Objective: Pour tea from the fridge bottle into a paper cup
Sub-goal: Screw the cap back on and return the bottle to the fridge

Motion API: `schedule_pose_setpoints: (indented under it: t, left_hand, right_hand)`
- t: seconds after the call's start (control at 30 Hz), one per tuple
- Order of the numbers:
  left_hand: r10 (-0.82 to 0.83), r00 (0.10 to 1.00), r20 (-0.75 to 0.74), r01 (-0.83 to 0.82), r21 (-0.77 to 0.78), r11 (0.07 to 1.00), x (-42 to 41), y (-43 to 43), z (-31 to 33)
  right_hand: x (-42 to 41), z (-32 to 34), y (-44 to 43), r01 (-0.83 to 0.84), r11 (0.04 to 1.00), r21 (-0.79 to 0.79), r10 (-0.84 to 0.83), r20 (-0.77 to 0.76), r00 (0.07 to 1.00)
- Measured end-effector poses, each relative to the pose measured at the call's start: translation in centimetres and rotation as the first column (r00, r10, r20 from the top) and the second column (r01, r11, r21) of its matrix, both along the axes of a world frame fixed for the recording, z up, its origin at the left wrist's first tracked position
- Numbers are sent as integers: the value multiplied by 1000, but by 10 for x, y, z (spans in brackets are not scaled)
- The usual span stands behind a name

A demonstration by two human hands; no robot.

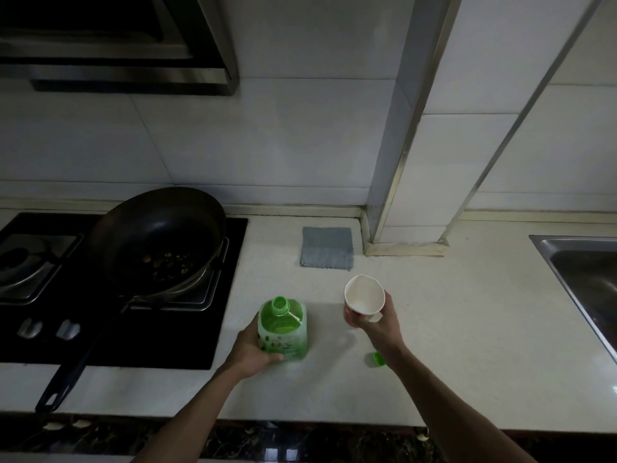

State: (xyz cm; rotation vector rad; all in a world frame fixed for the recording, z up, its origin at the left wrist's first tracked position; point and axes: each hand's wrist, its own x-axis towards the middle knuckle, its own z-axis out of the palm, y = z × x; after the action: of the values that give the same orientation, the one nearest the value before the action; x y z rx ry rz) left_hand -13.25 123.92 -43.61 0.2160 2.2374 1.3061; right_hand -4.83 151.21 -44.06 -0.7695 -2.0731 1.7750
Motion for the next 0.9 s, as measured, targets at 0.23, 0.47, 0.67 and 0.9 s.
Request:
schedule_pose_setpoints:
  t: [0.23,0.47,0.67,0.9]
  left_hand:
    - [-6,1000,4,6,3,1000,-1,-1,-3]
    - [-8,1000,-4,8,-2,1000,-2,-1,-6]
    - [-25,999,-21,24,-18,1000,-1,-1,-9]
    - [-34,999,-26,33,-45,998,0,1,-9]
  right_hand:
    - [0,-8,4,6,1000,20,-6,-8,1000]
    - [9,-8,6,-24,998,58,25,-5,1000]
    - [16,-15,3,-21,996,89,20,12,1000]
    - [18,-15,3,-36,995,90,34,24,999]
